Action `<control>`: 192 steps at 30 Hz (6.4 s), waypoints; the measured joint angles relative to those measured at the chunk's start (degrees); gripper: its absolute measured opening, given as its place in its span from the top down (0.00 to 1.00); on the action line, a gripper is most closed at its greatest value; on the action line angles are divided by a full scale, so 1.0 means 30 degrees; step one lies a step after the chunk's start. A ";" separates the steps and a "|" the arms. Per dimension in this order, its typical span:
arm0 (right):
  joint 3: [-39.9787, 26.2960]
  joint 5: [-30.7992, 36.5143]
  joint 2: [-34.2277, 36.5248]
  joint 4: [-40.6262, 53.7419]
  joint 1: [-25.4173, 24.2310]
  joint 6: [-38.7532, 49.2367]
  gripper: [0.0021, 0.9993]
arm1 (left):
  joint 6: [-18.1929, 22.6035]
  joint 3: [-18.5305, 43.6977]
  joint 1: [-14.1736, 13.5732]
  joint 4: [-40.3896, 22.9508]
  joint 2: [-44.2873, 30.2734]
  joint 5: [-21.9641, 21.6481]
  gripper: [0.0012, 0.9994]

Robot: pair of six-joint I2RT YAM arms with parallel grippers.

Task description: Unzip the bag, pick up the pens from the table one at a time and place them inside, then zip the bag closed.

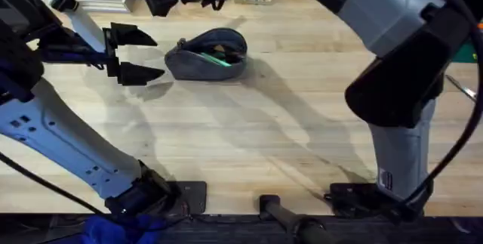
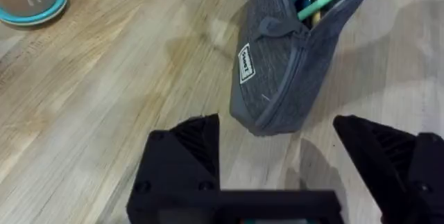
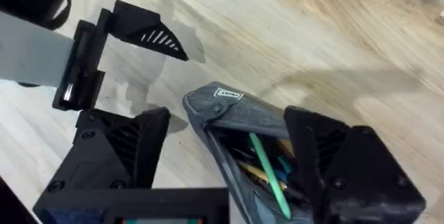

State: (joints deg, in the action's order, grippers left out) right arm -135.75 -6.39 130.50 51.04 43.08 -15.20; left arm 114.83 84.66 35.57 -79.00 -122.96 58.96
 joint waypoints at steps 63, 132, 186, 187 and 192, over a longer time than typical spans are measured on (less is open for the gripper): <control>-0.0099 0.0073 0.2433 -0.0012 0.1279 -0.0233 0.04 | -0.0284 0.0007 0.0000 0.0131 0.0000 0.0066 0.01; -0.0113 0.1202 0.3308 -0.0536 0.1621 -0.1362 0.97 | -0.0291 0.0002 0.0000 -0.0080 0.0000 0.0073 0.01; -0.0120 0.1173 0.3308 -0.0427 0.1665 -0.1360 0.97 | -0.0415 0.0000 -0.2637 0.0197 0.0000 0.0437 0.96; -0.0128 0.1173 0.3308 -0.0420 0.1665 -0.1362 0.97 | -0.0415 0.0007 -0.2637 0.0197 0.0000 0.0430 0.96; -0.0476 0.1228 0.3308 -0.0039 0.1669 -0.1362 0.97 | -0.0415 0.0000 -0.2637 0.0197 0.0000 0.0449 0.96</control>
State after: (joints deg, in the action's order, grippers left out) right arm -137.18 -2.71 140.42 50.92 48.09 -19.29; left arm 113.58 84.66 27.66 -78.41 -122.96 60.30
